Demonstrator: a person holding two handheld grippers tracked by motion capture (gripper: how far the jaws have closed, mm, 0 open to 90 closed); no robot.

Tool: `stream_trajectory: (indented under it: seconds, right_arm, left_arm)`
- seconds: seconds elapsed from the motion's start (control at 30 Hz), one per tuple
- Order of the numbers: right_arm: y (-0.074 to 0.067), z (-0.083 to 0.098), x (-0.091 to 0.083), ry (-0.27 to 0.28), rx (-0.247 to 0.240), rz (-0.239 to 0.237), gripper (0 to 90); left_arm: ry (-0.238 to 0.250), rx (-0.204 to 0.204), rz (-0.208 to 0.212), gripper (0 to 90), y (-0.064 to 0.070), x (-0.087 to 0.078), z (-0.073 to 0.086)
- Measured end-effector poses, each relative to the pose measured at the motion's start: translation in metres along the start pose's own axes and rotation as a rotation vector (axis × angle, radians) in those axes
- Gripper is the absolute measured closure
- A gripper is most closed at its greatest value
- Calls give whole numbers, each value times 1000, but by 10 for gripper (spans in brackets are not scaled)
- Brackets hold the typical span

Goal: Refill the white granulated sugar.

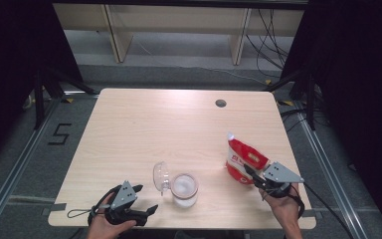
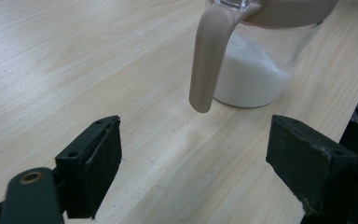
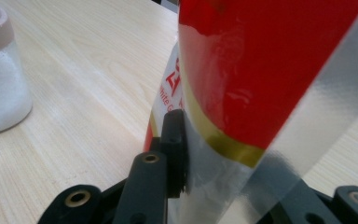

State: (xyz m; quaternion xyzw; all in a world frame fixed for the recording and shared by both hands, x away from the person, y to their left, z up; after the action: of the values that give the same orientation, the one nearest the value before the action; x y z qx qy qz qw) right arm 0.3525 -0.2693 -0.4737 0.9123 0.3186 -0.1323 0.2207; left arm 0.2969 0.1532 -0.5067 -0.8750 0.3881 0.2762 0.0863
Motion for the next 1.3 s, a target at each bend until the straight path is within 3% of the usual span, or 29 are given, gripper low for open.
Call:
stream_trajectory:
  seconds: [0.03, 0.13, 0.17, 0.23, 0.3, 0.33, 0.43, 0.47, 0.53, 0.6, 0.63, 0.67, 0.7, 0.77, 0.83, 0.87, 0.9, 0.93, 0.97, 1.07, 1.1, 1.2, 1.3]
  right_arm:
    - [0, 0, 0, -2, 6, 0, 736]
    - [0, -1, -3, 4, 10, 15, 698]
    - [1, -1, -4, -3, 16, 23, 677]
    - [1, -2, -7, 21, 52, 37, 628]
    - [0, -3, -9, 16, 51, 39, 617]
    - [2, -3, -10, 20, 35, 50, 593]
    - [1, -5, -14, 13, 66, 79, 481]
    - [1, -5, -14, 13, 66, 79, 481]
    - [0, -5, -15, 14, 105, 92, 437]
    - [2, -5, -17, 40, 64, 112, 420]
    - [0, -5, -17, 32, 103, 104, 407]
    - [1, -5, -18, 41, 97, 107, 398]
    - [1, -5, -19, 41, 110, 101, 397]
    - [0, -6, -25, 41, 117, 117, 385]
    - [-1, -7, -27, 49, 120, 123, 384]
    - [-4, -7, -29, 46, 143, 127, 382]
    - [-2, -7, -30, 49, 114, 139, 380]
    - [-6, -7, -32, 39, 149, 119, 379]
    - [-5, -6, -35, 43, 131, 146, 376]
    - [-6, -6, -38, 40, 131, 147, 372]
    - [-9, -4, -40, 25, 155, 123, 368]
    - [-10, -3, -41, 23, 161, 127, 360]
    - [-13, -4, -45, 28, 149, 146, 351]
  left_arm:
    - [-2, -30, 0, 177, 2, 0, 1]
    - [-1, -30, -1, 177, 2, 0, 1]
    - [-2, 1, -1, 177, 0, 0, 0]
    - [-2, -1, -1, 177, 0, 0, 0]
    - [-2, -2, -1, 177, 0, 0, 0]
    - [-2, -30, -2, 177, 2, 0, 1]
    - [-2, -29, -1, 177, 1, 0, 1]
    - [-3, -29, -1, 177, 1, 0, 1]
    - [-2, -29, -1, 177, 1, 0, 1]
    - [3, -36, -1, 177, 1, 1, 1]
    - [2, -29, 1, 177, 1, 0, 1]
    - [-5, -1, -3, 177, -1, -1, 0]
    - [-4, 0, -5, 177, -1, -1, 0]
    - [-1, -29, -6, 177, 0, 0, 1]
    - [-6, -1, 0, 177, -1, -1, 0]
    - [4, -35, -3, 177, 1, 0, 1]
    - [12, -38, -3, 177, 2, 1, 1]
    - [-3, -19, -12, 177, 1, -1, 0]
    - [-4, -26, -9, 177, 1, -1, 0]
    - [0, 1, -10, 177, -2, -2, 0]
    - [4, 3, -9, 177, -1, -2, -1]
    - [5, -27, -5, 177, 2, -2, 0]
    - [1, 2, -2, 177, 0, -3, -1]
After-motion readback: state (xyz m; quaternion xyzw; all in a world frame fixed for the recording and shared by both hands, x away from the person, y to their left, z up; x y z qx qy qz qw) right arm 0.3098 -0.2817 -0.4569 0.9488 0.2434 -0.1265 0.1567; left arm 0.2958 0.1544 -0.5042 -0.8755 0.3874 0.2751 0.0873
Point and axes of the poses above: each handheld gripper's, and its own axes: x roughly forward along the jaws, z roughly out of its underside, y roughly to its right, the point moved 2 cm from there along x, roughly forward along the jaws, and after that the axes turned 5 degrees about -x, right-handed, at the moved point
